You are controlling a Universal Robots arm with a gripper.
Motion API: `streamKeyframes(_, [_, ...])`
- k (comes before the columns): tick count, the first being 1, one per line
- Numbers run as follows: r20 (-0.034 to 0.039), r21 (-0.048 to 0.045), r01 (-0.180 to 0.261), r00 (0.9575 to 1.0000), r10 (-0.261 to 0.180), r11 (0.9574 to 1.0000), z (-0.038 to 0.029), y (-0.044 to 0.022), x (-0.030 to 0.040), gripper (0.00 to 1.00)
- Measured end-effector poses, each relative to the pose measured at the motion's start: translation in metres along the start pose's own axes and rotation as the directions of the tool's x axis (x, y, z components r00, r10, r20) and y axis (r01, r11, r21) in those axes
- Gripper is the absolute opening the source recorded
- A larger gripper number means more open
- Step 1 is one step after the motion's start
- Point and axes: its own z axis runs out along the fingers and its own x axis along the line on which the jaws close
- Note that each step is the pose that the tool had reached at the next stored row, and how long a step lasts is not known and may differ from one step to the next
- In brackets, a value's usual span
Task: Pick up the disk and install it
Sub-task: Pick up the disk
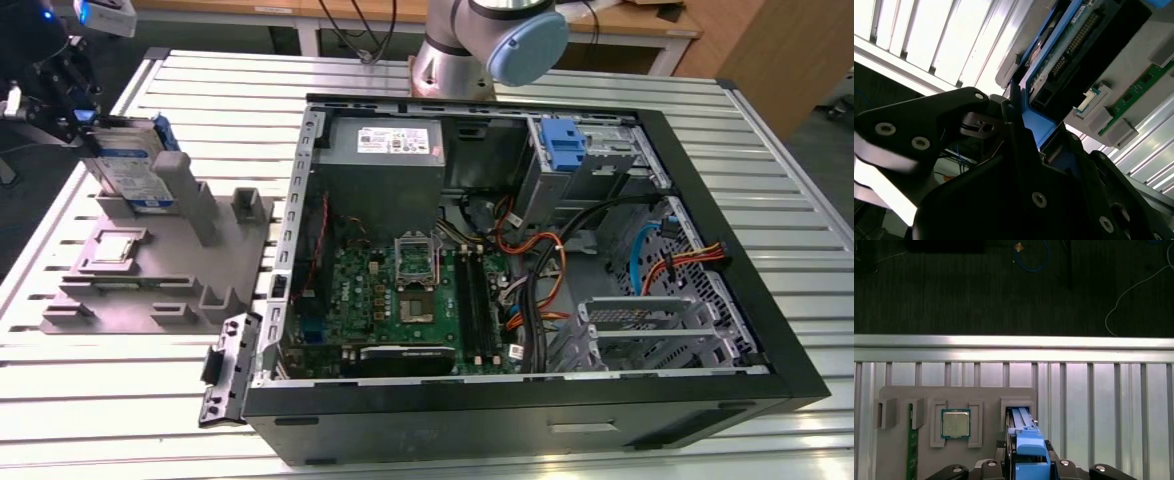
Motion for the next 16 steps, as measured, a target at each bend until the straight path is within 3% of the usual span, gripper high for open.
streamKeyframes(16, [-0.0006, 0.0001, 0.0, 1.0, 0.0, 1.0, -0.0008, 0.0, -0.0001, 0.37])
